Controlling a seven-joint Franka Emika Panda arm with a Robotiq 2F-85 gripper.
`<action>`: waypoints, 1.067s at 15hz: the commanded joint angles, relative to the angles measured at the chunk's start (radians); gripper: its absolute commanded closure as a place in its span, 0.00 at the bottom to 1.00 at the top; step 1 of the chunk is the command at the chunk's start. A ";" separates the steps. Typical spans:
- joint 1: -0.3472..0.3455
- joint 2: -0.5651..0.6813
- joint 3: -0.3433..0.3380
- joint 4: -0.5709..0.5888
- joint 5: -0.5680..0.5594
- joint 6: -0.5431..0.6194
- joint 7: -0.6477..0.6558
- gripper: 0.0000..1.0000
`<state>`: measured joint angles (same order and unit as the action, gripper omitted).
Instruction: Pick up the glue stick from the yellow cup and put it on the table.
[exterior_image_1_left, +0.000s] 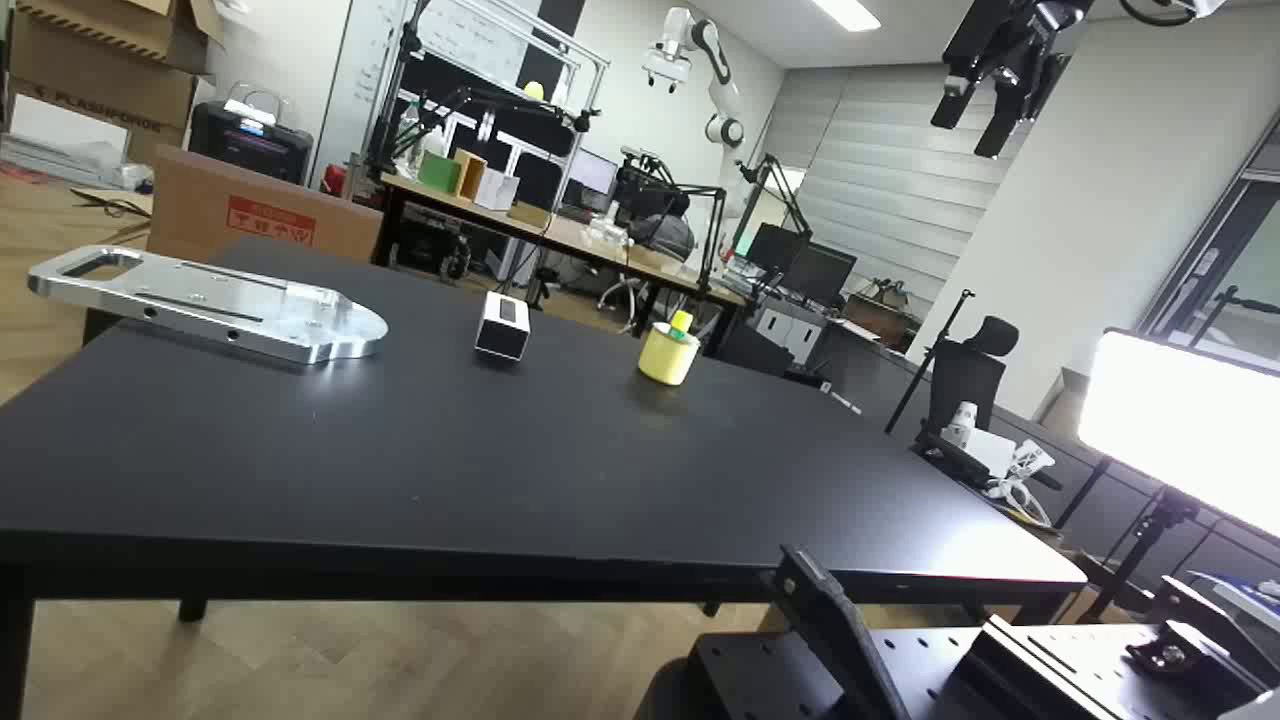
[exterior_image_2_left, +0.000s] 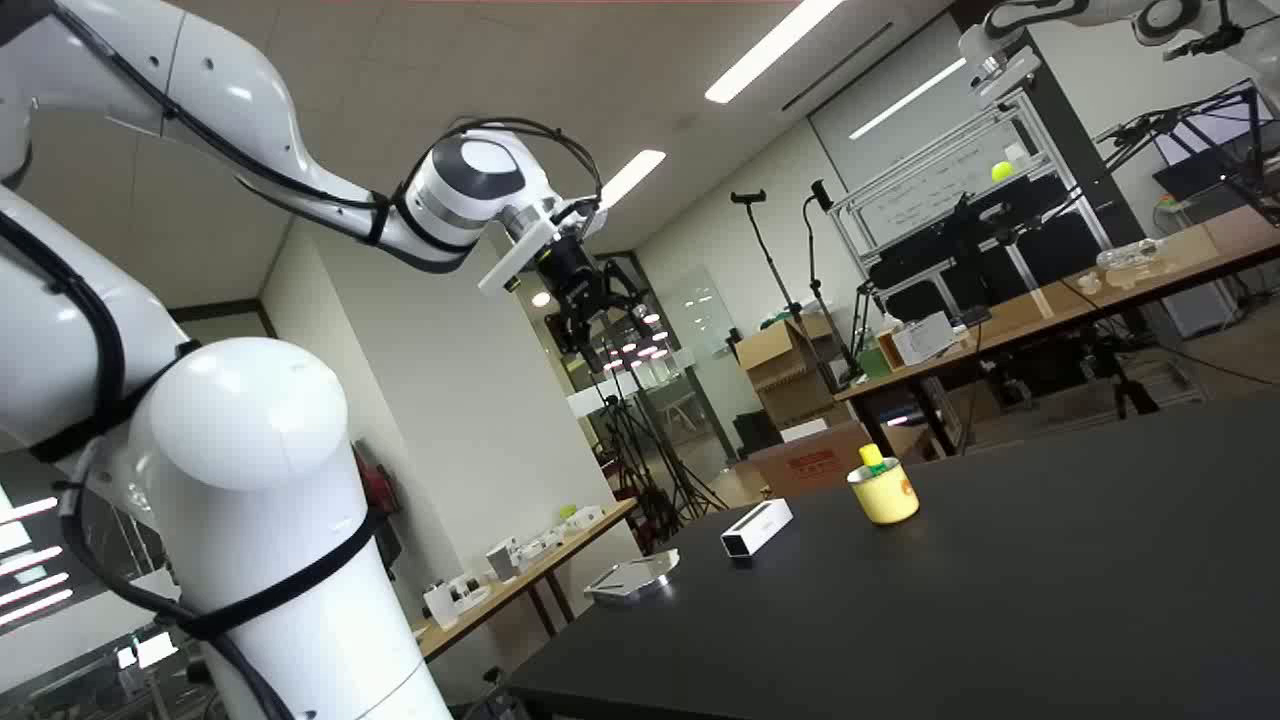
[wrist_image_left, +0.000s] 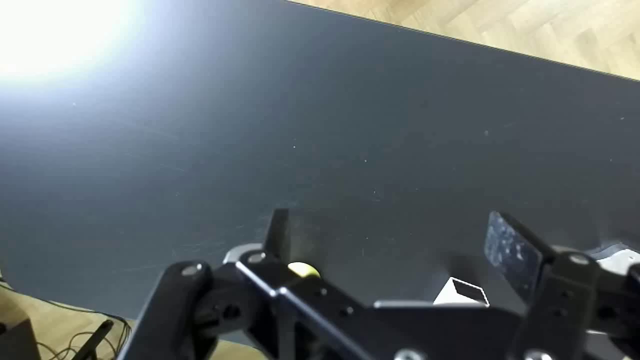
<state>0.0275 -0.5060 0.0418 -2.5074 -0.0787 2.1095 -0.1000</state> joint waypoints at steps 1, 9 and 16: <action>0.008 0.001 -0.007 0.002 -0.004 -0.003 0.003 0.00; 0.008 0.000 -0.007 0.002 -0.004 -0.002 0.003 0.00; -0.054 0.305 -0.182 0.160 0.026 0.308 -0.197 0.00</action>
<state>-0.0125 -0.3733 -0.0694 -2.4760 -0.0970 2.3564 -0.2278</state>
